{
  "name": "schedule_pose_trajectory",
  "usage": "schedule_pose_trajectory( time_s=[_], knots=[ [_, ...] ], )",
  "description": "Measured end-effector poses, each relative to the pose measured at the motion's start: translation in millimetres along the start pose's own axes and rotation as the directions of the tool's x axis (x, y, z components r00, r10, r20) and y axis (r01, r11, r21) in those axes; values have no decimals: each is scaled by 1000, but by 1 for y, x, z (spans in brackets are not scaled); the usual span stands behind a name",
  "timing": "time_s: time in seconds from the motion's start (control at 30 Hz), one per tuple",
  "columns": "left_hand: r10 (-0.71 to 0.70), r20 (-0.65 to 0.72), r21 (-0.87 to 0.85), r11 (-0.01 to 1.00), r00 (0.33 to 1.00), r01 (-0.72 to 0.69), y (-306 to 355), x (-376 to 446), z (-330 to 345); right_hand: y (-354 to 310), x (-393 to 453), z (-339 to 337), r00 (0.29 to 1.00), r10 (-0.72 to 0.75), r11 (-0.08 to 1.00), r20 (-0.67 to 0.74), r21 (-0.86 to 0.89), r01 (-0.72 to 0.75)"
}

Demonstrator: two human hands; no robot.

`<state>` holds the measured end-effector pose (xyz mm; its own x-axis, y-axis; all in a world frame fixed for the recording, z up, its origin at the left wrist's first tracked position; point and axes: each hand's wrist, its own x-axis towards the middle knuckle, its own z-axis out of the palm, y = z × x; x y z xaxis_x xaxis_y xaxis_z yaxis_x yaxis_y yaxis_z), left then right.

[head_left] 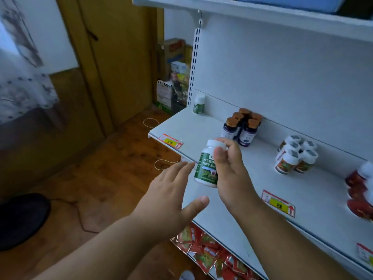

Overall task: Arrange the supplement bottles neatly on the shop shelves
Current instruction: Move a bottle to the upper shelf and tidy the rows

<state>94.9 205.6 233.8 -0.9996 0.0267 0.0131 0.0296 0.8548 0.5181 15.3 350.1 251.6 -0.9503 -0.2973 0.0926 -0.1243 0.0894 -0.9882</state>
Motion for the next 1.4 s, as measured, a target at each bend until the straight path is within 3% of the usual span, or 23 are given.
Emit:
schedule_pose_trajectory(
  time_s=[0.23,0.43,0.6,0.83,1.07,1.27,1.4],
  knots=[
    [1,21,71,997,1000,-3,-54,128,-36,7,141,14,998,25,996,-64,-80,-30],
    [45,113,111,992,993,-58,-111,246,-44,31,246,29,982,-35,892,-183,-449,-52],
    [248,187,210,935,950,-286,-157,343,-43,70,314,43,927,-58,755,-371,-624,-203],
    [488,196,341,780,851,-526,-173,447,-60,84,383,35,896,-15,604,-443,-719,-345],
    [527,304,338,719,793,-607,-191,468,-57,100,409,37,884,-71,546,-461,-760,-353],
    [536,279,297,741,797,-603,-182,477,-59,95,414,37,833,-112,502,-542,-754,-424],
    [548,167,263,776,819,-573,-188,461,-71,78,399,65,822,-168,568,-545,-735,-371]
  ],
)
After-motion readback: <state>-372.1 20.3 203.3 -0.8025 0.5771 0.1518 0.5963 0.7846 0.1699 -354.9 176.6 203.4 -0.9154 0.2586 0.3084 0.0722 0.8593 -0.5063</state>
